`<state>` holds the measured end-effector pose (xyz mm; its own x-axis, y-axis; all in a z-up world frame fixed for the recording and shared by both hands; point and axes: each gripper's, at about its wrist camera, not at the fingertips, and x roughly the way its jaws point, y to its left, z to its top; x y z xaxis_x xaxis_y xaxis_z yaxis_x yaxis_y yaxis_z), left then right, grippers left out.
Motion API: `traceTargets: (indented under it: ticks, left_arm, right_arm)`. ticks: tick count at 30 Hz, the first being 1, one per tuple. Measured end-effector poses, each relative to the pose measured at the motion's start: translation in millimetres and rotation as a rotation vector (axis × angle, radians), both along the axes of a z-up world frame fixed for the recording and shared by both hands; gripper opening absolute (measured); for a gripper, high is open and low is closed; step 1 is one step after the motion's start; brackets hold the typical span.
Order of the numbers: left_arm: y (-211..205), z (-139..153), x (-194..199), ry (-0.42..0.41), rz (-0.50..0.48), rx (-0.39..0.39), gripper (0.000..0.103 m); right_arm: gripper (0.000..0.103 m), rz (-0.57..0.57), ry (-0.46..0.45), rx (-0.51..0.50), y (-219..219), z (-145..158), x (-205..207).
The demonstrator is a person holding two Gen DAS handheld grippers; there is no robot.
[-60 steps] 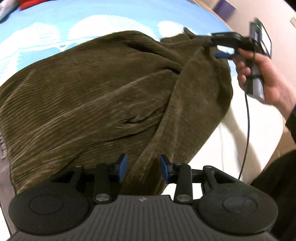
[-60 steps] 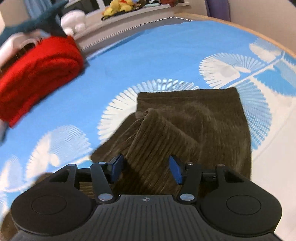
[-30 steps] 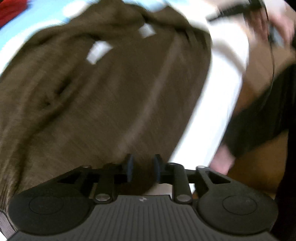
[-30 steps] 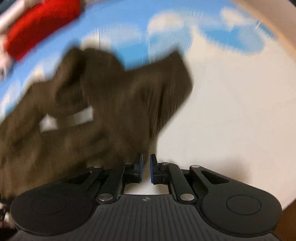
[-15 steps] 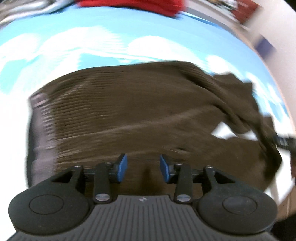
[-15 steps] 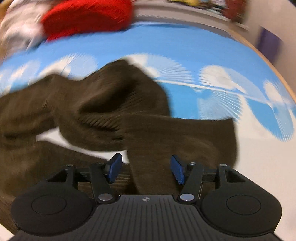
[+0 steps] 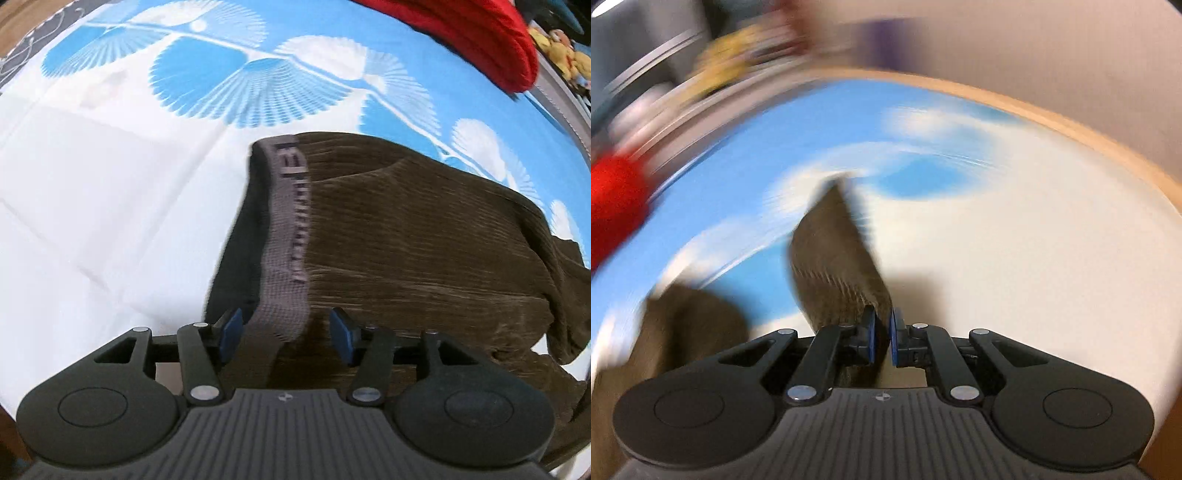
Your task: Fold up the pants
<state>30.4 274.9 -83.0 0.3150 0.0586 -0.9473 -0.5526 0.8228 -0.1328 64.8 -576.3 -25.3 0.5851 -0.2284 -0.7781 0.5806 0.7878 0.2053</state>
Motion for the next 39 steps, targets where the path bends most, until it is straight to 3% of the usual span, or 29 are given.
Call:
traceTargets:
  ticks: [2,5,8,12,16,21,23,24,28,30,33,35,37,39]
  left_arm:
    - [2,-1,-6,0.011,-0.004,-0.005,0.064]
    - [0,-5,-13,0.035,-0.046,-0.005,0.073]
    - [-2,-14,-20,0.077,-0.082,-0.017,0.076]
    - [1,-32,-33,0.149,-0.101,-0.025,0.076]
    - [3,-46,-43,0.187,-0.117,-0.043,0.076]
    - [-13,-49,-50,0.198,-0.214,-0.025,0.071]
    - [-18,-46,-54,0.191,-0.246,0.005,0.056]
    - [-19,-44,-55,0.186,-0.261,0.019,0.051]
    - [-37,-23,-65,0.14,-0.377,0.112,0.021]
    - [-41,-7,-73,0.111,-0.405,0.16,0.02]
    - [-34,20,-91,0.051,-0.35,0.161,0.017]
    - [-32,31,-103,0.052,-0.332,0.189,0.016]
    - [-33,27,-111,0.112,-0.349,0.212,0.017]
    - [-38,16,-116,0.188,-0.377,0.243,0.018]
  right_arm:
    - [0.007,-0.222,0.089,0.153,-49,-23,-37]
    - [0.007,-0.432,0.231,0.389,-96,-68,-84]
    - [0.011,-0.433,0.207,0.482,-112,-80,-95]
    - [0.019,-0.366,0.219,0.401,-106,-79,-84]
    - [0.019,-0.378,0.248,0.371,-103,-82,-77]
    - [0.019,-0.358,0.295,0.286,-94,-82,-64]
    - [0.015,-0.353,0.3,0.272,-93,-82,-63]
    - [0.008,-0.346,0.297,0.271,-92,-82,-62]
    - [0.007,-0.288,0.24,0.244,-85,-69,-59]
    - [0.007,-0.237,0.181,0.234,-79,-59,-55]
    - [0.007,-0.15,0.093,0.234,-68,-45,-49]
    - [0.007,-0.117,0.076,0.251,-64,-41,-46]
    - [0.007,-0.119,0.144,0.245,-64,-48,-46]
    - [0.007,-0.16,0.296,0.21,-65,-62,-48]
